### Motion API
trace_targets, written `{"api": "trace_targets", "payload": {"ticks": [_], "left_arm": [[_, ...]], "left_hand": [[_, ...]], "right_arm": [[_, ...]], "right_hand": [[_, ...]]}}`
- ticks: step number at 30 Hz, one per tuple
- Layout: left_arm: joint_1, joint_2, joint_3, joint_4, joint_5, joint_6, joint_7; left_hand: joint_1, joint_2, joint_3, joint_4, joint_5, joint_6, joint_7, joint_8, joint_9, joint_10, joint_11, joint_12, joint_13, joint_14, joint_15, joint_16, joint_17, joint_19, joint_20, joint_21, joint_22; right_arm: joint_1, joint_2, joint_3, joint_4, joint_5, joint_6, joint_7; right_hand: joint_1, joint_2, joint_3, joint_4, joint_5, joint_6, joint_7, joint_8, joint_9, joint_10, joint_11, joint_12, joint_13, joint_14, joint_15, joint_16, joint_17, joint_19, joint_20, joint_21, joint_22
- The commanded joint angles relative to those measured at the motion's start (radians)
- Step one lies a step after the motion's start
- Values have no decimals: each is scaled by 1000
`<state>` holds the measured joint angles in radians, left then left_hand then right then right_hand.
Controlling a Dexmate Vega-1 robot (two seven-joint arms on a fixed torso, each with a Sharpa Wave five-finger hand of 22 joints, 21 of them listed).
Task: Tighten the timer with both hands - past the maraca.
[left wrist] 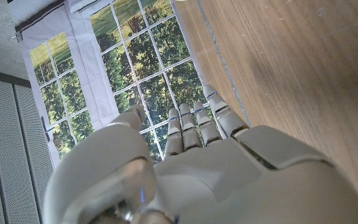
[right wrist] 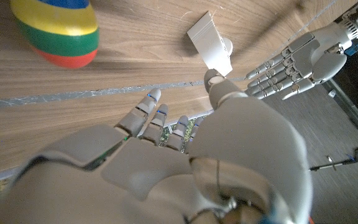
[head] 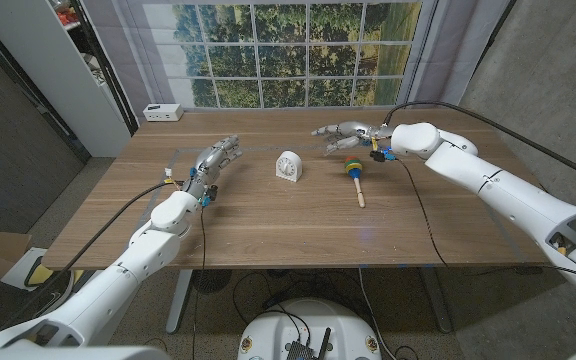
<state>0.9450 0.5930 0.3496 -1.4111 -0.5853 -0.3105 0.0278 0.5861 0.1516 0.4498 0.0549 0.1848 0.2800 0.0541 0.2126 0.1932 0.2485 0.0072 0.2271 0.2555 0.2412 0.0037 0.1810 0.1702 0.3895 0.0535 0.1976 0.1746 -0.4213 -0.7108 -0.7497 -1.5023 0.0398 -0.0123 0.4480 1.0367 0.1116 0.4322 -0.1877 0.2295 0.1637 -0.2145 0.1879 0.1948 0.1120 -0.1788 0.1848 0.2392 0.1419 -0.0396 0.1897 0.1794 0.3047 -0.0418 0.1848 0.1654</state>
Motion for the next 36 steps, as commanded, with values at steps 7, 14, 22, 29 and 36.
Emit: {"api": "trace_targets", "payload": {"ticks": [7, 14, 22, 29, 36], "left_arm": [[27, 17, -9, -20, -11, -3, -8], [39, 23, -10, -44, -1, 13, 16], [41, 24, -7, -50, 4, 21, 24], [45, 17, -8, -42, 3, 5, 20], [52, 15, -11, -38, -4, 2, 21]], "left_hand": [[12, 3, 3, -6, -1, 9, 2, 1, 6, 7, 2, 5, 3, 6, 3, 1, 4, -4, 6, -1, 6], [11, 4, 5, -8, -1, 12, 2, 1, 7, 10, -1, 6, 4, 6, 3, 1, 4, -7, 8, -1, 6], [10, 5, 6, -9, -2, 15, -1, 1, 7, 11, 1, 7, 5, 6, 1, 1, 4, -8, 8, 0, 6], [8, 5, 7, -11, -3, 17, -1, 1, 7, 12, 0, 8, 5, 6, 1, 1, 4, -10, 9, 0, 6], [7, 6, 8, -11, -3, 15, 0, -1, 8, 12, 0, 8, 6, 5, 2, 1, 4, -11, 10, 0, 7]], "right_arm": [[185, 78, -146, 72, -235, 100, 165], [224, 119, -182, 107, -320, 148, 171], [275, 183, -228, 173, -407, 210, 169], [327, 248, -271, 259, -462, 272, 169], [371, 312, -310, 366, -498, 326, 155]], "right_hand": [[40, -16, -8, 13, -8, -56, -5, -6, 4, -62, -3, -2, -4, -33, -160, 0, 6, -17, -3, 1, 4], [50, -19, -18, 18, -18, -84, -6, -6, 4, -91, -3, -1, -6, -51, -147, 0, 7, -28, 16, 1, 5], [65, -21, -25, 18, -23, -120, -6, -7, 4, -130, -1, -4, -8, -66, -142, 0, 7, -34, 20, 2, 5], [80, -19, -25, 16, -24, -142, -6, -8, 4, -147, 0, -3, -10, -69, -133, 2, 7, -37, 20, 3, 5], [88, -17, -25, 16, -24, -153, -6, -7, 4, -159, -3, -4, -11, -71, -132, 4, 7, -36, 20, 4, 5]]}}
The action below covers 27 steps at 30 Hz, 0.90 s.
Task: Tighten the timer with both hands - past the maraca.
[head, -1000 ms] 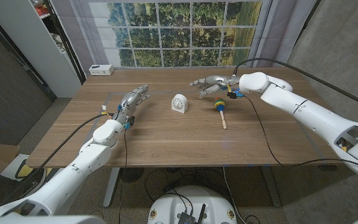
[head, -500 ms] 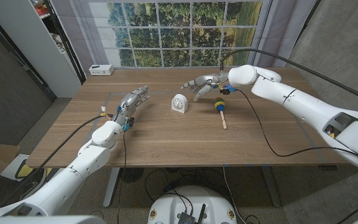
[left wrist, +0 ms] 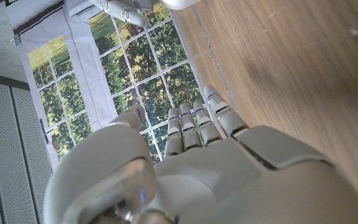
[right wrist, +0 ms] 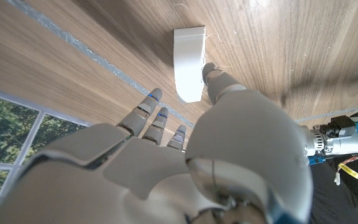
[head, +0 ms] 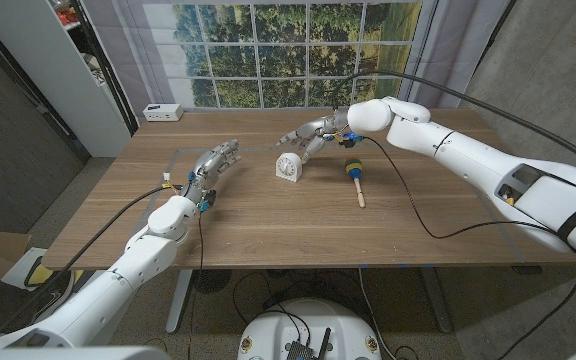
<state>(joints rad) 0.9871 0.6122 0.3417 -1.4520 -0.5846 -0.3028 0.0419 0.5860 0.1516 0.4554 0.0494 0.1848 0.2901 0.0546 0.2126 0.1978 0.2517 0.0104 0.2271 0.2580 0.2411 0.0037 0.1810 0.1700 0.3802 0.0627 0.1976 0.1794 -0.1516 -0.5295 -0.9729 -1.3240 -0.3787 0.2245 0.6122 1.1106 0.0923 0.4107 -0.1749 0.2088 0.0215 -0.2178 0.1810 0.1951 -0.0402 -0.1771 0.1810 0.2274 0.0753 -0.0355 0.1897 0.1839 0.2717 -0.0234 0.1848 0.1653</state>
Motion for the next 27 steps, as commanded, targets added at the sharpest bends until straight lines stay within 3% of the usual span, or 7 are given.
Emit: {"api": "trace_targets", "payload": {"ticks": [1, 8, 11, 17, 22, 27], "left_arm": [[11, -4, -3, 1, -4, -2, 11], [17, -3, -8, -1, -8, 1, 18], [23, -1, -13, -6, -11, 2, 23], [30, 1, -18, -10, -15, 4, 27], [34, 4, -20, -16, -16, 10, 32], [34, 4, -19, -16, -17, 11, 29]], "left_hand": [[7, 6, 3, -6, -3, 5, -1, -1, 3, 9, -3, 9, 3, 5, 3, 1, 4, -2, 1, 0, 2], [6, 6, 4, -7, -3, 7, 0, -1, 3, 9, -3, 9, 4, 5, 2, 1, 5, -4, 1, 0, 2], [5, 6, 4, -7, -3, 7, 0, -1, 3, 9, -3, 9, 4, 6, 2, 1, 5, -4, 1, 0, 2], [4, 7, 5, -8, -4, 8, 0, -2, 3, 9, -4, 9, 5, 5, 3, 1, 5, -5, 2, 1, 2], [3, 7, 6, -9, -4, 9, 0, -2, 4, 10, -6, 10, 5, 6, 3, 1, 5, -5, 2, 1, 2], [2, 7, 7, -10, -4, 9, 0, -2, 4, 9, -3, 10, 6, 5, 2, 1, 5, -6, 2, 2, 2]], "right_arm": [[109, 142, -94, 208, -83, 98, -11], [170, 230, -148, 379, -102, 162, -19], [193, 264, -174, 457, -111, 191, -33], [233, 321, -217, 584, -118, 225, -43], [249, 332, -242, 612, -113, 229, -15], [249, 300, -252, 538, -112, 199, 45]], "right_hand": [[16, 3, -4, 3, -4, -13, -3, 0, 3, -7, -4, 1, 1, -3, -135, 4, 3, -3, 3, 4, 5], [22, 6, -3, 3, -4, -19, -3, 2, 3, -12, -6, 2, 0, -1, -135, 7, 3, 0, 3, 6, 6], [37, 15, -4, 6, -4, -22, -3, 9, 4, 4, -13, 15, 1, 15, -153, 16, 7, 18, -12, 13, 7], [47, 19, -5, 6, -4, -15, -3, 16, 6, 19, -21, 23, 3, 19, -157, 19, 9, 26, -21, 15, 7], [54, 25, -4, 7, -4, -11, -4, 19, 6, 18, -22, 24, 6, 23, -161, 22, 12, 24, -21, 14, 7], [64, 33, -8, 9, -2, -24, -4, 16, 7, -6, -22, 19, 11, 4, -151, 21, 19, -7, -5, 4, 8]]}}
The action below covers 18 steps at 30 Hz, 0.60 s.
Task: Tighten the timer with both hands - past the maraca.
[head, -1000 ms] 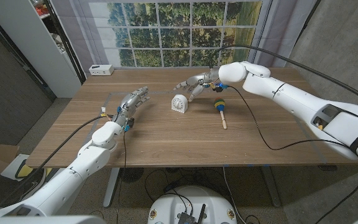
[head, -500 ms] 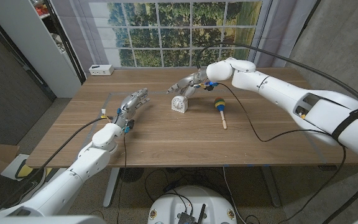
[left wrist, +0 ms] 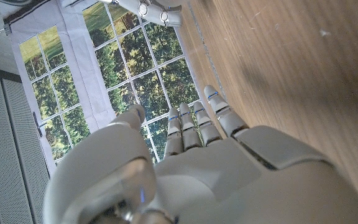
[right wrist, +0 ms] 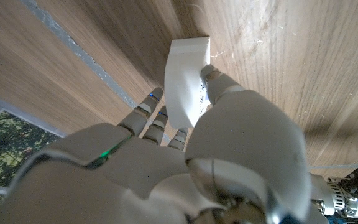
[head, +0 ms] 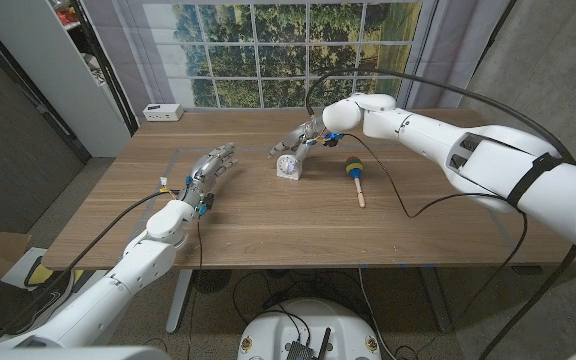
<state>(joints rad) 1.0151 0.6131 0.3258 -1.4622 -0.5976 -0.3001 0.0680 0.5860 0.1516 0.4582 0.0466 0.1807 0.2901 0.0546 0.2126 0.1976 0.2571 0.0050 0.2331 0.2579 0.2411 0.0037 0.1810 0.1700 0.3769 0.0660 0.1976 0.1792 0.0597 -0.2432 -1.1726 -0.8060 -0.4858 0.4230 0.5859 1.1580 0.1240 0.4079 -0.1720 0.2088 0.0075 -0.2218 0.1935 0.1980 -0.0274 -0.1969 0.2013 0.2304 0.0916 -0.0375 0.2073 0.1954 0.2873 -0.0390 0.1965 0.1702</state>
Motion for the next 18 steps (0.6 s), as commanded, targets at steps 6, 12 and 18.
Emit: {"api": "trace_targets", "payload": {"ticks": [6, 12, 18], "left_arm": [[-3, 2, 2, -2, 0, 7, -5], [-3, 2, 5, -8, 4, 11, -1], [-1, 5, 6, -20, 11, 19, 10]], "left_hand": [[1, 7, 5, -8, 0, 9, 0, -3, 4, 4, 2, 5, 6, 6, 3, 1, 5, -3, 0, 2, 2], [1, 7, 6, -10, 0, 10, -2, -3, 4, 6, 0, 6, 7, 8, 3, 2, 4, -4, 0, 2, 2], [3, 7, 9, -15, 0, 12, -3, -3, 5, 8, 1, 7, 8, 9, 2, 2, 4, -5, 2, 2, 2]], "right_arm": [[41, -23, -58, -74, -16, -32, 137], [45, -51, -73, -155, -43, -37, 207], [59, -35, -95, -119, -78, 14, 209]], "right_hand": [[21, 0, -16, 9, -1, -43, 0, -2, 5, -52, 1, -6, 12, -46, -117, 0, 16, -47, 27, -9, 4], [24, -1, -30, 11, 0, -94, 0, -6, 7, -104, 4, -12, 16, -89, -72, -4, 22, -75, 51, -9, 5], [28, -1, -34, 11, 0, -122, 0, -9, 7, -123, 3, -13, 16, -105, -77, -5, 24, -85, 49, -9, 5]]}}
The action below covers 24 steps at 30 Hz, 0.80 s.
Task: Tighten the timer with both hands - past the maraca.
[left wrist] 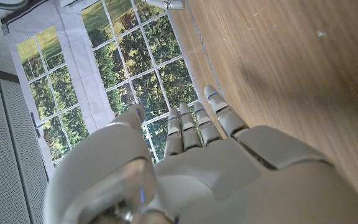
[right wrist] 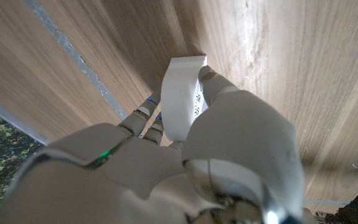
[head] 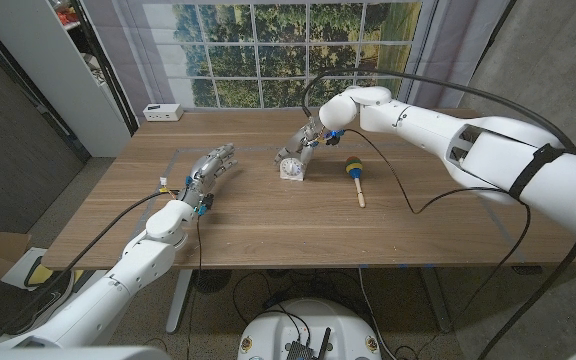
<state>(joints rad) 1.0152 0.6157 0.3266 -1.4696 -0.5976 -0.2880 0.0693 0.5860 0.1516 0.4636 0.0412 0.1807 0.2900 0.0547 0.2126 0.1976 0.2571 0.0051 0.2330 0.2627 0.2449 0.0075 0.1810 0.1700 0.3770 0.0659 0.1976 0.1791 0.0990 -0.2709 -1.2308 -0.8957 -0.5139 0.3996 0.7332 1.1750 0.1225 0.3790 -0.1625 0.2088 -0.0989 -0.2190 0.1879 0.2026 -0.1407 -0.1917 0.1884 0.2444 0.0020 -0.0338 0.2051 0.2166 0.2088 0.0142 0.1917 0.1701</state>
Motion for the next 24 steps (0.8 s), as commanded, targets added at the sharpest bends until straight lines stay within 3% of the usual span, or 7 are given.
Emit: {"api": "trace_targets", "payload": {"ticks": [1, 14, 18, 22, 24], "left_arm": [[-1, 3, 5, -13, 12, 7, 9], [17, 16, -2, -59, 22, 36, 48], [16, 14, -2, -58, 22, 36, 48], [13, 15, -2, -54, 24, 34, 45], [12, 18, -3, -59, 26, 43, 51]], "left_hand": [[3, 7, 3, -10, 0, 12, -3, -3, 5, 8, 2, 7, 3, 6, -1, 2, 4, -5, 2, 2, 2], [12, 6, 10, -23, -1, 18, -5, -2, 5, 13, 1, 9, 4, 8, -2, 1, 2, -8, 6, 2, 2], [14, 6, 12, -26, -1, 19, -6, -2, 5, 14, -2, 10, 5, 9, -2, 2, 2, -8, 6, 3, 2], [15, 6, 13, -29, -1, 19, -6, -2, 5, 16, -3, 11, 5, 10, -3, 2, 2, -8, 6, 3, 2], [16, 6, 14, -30, -1, 20, -6, -2, 6, 16, -4, 11, 6, 10, -3, 1, 2, -8, 5, 3, 3]], "right_arm": [[20, -7, -36, -27, -50, 39, 62], [23, -24, -46, -10, -106, 97, 24], [19, -31, -38, 1, -105, 121, -2], [12, -45, -25, 3, -99, 145, -28], [7, -52, -18, -3, -95, 146, -29]], "right_hand": [[12, 0, -5, 1, 1, -18, -3, -3, 2, -12, -2, 0, 2, -17, -81, -2, 3, -8, -6, -4, 5], [30, 9, -4, -2, 5, -61, -3, -5, 2, -36, -4, 1, 2, -42, -90, -3, 5, -24, -17, -4, 5], [56, 28, 4, -4, 12, -70, -4, 6, 4, -13, -11, 18, 3, -7, -132, 18, 9, 5, -44, 10, 6], [87, 48, 9, 3, 26, -32, -4, 31, 12, 51, -18, 45, 9, 71, -178, 64, 32, 77, -88, 33, 8], [96, 52, 8, 6, 32, -12, -4, 38, 14, 72, -18, 54, 14, 95, -188, 82, 46, 99, -96, 39, 9]]}}
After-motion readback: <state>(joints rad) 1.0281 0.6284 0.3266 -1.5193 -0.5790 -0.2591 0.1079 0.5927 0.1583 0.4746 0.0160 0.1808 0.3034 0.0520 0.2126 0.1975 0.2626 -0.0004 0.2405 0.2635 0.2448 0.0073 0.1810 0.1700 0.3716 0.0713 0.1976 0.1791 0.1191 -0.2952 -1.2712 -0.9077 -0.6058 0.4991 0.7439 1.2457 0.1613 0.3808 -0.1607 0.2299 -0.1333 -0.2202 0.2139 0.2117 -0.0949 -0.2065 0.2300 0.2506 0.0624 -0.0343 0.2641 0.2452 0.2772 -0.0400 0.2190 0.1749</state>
